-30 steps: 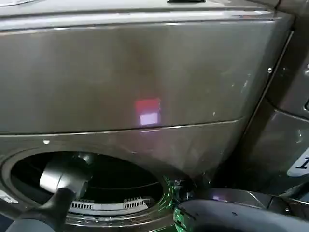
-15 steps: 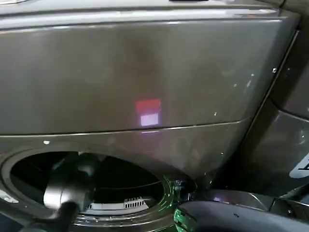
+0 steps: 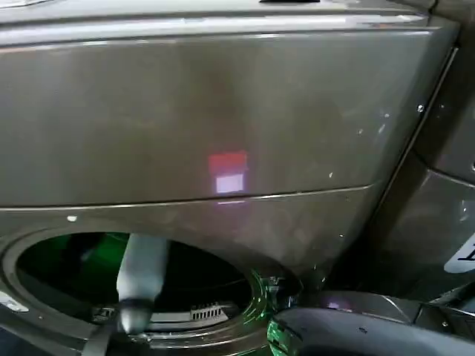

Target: Grasp the clothes from the dryer.

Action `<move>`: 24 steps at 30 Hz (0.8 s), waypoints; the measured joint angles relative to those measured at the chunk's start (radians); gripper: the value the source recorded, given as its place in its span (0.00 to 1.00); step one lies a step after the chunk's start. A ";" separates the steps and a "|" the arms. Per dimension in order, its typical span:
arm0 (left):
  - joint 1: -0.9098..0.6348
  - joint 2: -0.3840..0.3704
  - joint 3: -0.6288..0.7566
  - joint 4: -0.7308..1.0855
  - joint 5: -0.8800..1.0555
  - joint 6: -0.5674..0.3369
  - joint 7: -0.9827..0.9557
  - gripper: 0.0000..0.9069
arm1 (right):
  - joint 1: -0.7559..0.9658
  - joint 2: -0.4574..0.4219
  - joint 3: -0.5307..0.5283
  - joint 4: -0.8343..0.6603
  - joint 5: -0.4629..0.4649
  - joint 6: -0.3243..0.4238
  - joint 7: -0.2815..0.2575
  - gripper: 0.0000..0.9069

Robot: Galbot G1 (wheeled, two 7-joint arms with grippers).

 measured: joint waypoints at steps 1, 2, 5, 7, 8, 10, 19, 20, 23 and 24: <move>0.024 -0.004 -0.002 -0.029 -0.023 -0.018 -0.023 0.00 | 0.002 0.000 -0.001 0.000 -0.001 0.002 0.000 1.00; 0.047 -0.008 -0.003 -0.053 -0.044 -0.036 -0.043 0.00 | 0.003 0.000 -0.002 0.000 -0.002 0.005 0.001 1.00; 0.122 -0.021 -0.003 -0.128 -0.098 -0.099 -0.098 0.00 | 0.004 0.001 -0.002 -0.003 -0.003 0.011 0.004 1.00; 0.167 -0.029 -0.003 -0.172 -0.127 -0.140 -0.128 0.00 | 0.005 -0.002 0.002 -0.007 -0.004 0.016 0.005 1.00; 0.189 -0.032 -0.003 -0.195 -0.141 -0.159 -0.142 0.00 | 0.005 -0.003 0.004 -0.009 -0.004 0.021 0.007 1.00; 0.223 -0.037 -0.002 -0.225 -0.158 -0.185 -0.164 0.00 | 0.004 -0.003 0.004 -0.012 -0.003 0.028 0.012 1.00; 0.287 -0.044 0.003 -0.304 -0.208 -0.245 -0.211 0.00 | 0.002 -0.005 0.005 -0.019 0.011 0.045 0.016 1.00; 0.291 -0.044 0.003 -0.308 -0.212 -0.249 -0.213 0.00 | 0.001 -0.005 0.006 -0.020 0.012 0.046 0.016 1.00; 0.294 -0.037 0.004 -0.311 -0.223 -0.262 -0.216 0.00 | 0.001 -0.005 0.005 -0.021 0.016 0.051 0.019 1.00; 0.296 -0.035 0.005 -0.312 -0.227 -0.264 -0.217 0.00 | 0.000 -0.005 0.005 -0.021 0.019 0.052 0.019 1.00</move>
